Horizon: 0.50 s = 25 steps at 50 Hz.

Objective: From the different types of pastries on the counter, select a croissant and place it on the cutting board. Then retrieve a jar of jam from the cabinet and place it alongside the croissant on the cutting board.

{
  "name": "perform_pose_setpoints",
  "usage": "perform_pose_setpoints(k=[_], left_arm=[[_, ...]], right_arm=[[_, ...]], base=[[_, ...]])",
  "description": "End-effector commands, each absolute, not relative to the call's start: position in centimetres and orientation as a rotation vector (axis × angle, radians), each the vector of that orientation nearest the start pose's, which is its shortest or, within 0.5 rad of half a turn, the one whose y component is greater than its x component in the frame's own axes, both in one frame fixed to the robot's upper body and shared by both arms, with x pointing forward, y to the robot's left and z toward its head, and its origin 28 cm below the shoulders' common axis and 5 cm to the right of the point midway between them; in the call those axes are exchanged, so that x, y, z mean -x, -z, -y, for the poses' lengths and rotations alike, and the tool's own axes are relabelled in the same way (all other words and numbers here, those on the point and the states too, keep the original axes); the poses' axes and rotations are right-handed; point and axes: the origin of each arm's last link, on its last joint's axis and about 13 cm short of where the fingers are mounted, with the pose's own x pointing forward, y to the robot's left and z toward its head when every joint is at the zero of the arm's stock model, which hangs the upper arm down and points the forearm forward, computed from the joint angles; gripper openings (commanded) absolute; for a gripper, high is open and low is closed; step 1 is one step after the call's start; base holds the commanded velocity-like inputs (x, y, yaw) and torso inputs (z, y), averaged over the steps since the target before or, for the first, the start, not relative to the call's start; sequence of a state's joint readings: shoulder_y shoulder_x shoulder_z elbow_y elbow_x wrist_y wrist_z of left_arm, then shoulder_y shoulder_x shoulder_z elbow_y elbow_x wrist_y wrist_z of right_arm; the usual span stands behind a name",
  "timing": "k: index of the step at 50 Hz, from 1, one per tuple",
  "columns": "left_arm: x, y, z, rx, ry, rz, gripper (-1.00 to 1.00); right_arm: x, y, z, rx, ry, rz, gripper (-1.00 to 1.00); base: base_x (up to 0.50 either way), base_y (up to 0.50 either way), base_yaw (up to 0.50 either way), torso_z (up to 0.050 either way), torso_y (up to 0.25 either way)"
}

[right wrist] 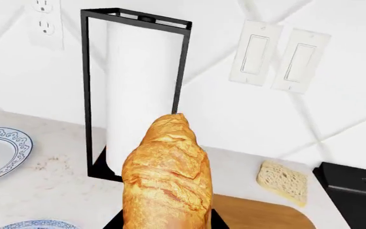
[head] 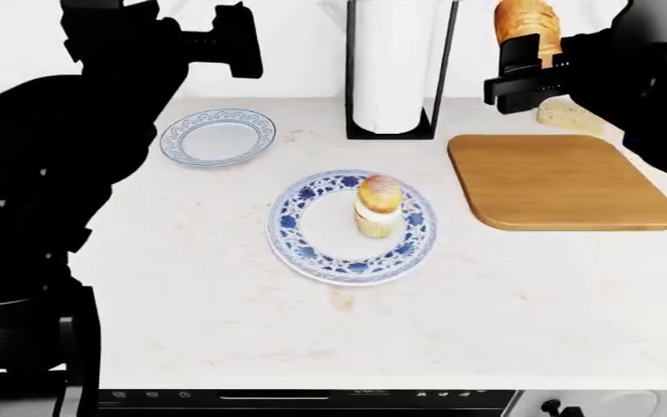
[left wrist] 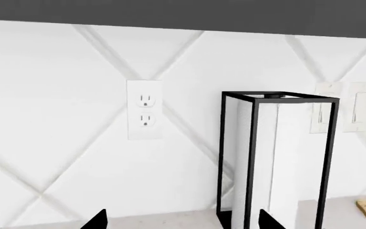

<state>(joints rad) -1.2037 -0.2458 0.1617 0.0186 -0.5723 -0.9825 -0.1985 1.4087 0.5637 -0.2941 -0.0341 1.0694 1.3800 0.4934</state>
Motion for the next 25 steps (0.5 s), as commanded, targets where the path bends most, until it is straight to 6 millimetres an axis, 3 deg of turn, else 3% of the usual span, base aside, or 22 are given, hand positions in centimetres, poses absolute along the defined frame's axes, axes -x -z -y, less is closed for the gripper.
perform_pose_setpoints(k=[1, 18, 25], left_arm=[[-33.6, -31.9, -21.7, 0.035, 0.179, 0.177, 1.0], [-33.4, -31.9, -21.8, 0.035, 0.181, 0.179, 1.0], [-33.3, -31.9, -21.8, 0.035, 0.184, 0.182, 1.0]], right_arm=[[-30.7, -33.5, 16.6, 0.17, -0.022, -0.155, -1.0], [-31.7, -31.7, 16.6, 0.219, -0.052, -0.227, -1.0], [-32.1, -30.6, 16.5, 0.25, -0.073, -0.273, -1.0]], base=[[0.0, -0.5, 0.0, 0.0, 0.0], [0.01, -0.5, 0.0, 0.0, 0.0], [0.0, 0.0, 0.0, 0.0, 0.0]])
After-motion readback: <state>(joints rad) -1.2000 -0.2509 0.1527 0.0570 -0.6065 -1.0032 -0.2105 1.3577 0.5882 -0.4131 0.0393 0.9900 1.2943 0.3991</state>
